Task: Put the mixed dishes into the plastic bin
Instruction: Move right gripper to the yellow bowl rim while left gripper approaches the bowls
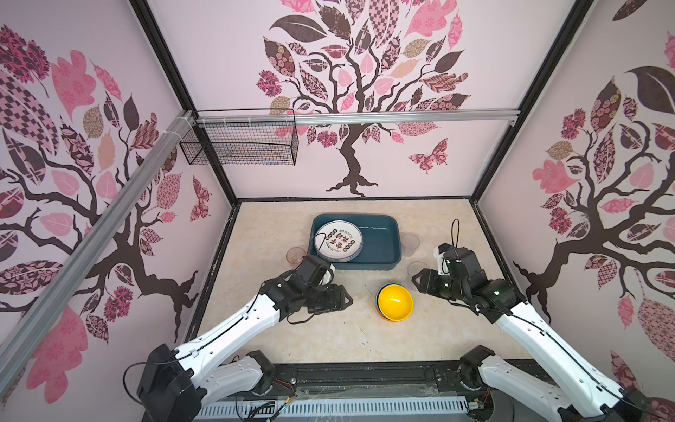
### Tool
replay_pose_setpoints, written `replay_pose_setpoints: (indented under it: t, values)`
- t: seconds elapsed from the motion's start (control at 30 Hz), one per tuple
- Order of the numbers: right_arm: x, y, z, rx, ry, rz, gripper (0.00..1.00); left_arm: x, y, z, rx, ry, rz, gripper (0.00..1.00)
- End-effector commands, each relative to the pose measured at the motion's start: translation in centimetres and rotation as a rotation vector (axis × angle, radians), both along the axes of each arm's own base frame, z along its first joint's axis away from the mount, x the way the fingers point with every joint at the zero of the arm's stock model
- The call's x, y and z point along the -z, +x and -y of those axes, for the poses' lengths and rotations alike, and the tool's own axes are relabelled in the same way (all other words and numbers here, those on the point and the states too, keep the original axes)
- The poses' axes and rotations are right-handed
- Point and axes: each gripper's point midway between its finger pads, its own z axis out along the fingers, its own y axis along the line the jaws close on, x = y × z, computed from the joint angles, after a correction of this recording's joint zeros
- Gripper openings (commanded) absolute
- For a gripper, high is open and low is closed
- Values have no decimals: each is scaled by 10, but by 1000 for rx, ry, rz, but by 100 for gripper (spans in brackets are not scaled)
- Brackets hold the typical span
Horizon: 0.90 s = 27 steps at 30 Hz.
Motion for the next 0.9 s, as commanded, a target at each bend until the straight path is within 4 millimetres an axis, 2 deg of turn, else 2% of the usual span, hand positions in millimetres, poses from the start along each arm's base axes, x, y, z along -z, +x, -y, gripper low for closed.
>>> replay_pose_setpoints:
  t: [0.0, 0.2, 0.33, 0.67, 0.87]
  values:
    - [24, -22, 4, 21, 14, -116, 54, -14, 12, 7, 21, 68, 97, 66]
    - [49, -35, 0, 46, 72, -196, 47, -8, 13, 13, 36, 124, 120, 65]
    - [60, -36, -6, 53, 105, -232, 47, -3, 10, 12, 46, 159, 123, 65]
    - [73, -31, -23, 43, 89, -264, 42, 4, 8, 11, 39, 165, 110, 64]
    - [82, -31, -24, 51, 57, -296, 32, 6, 6, 9, 37, 165, 106, 64]
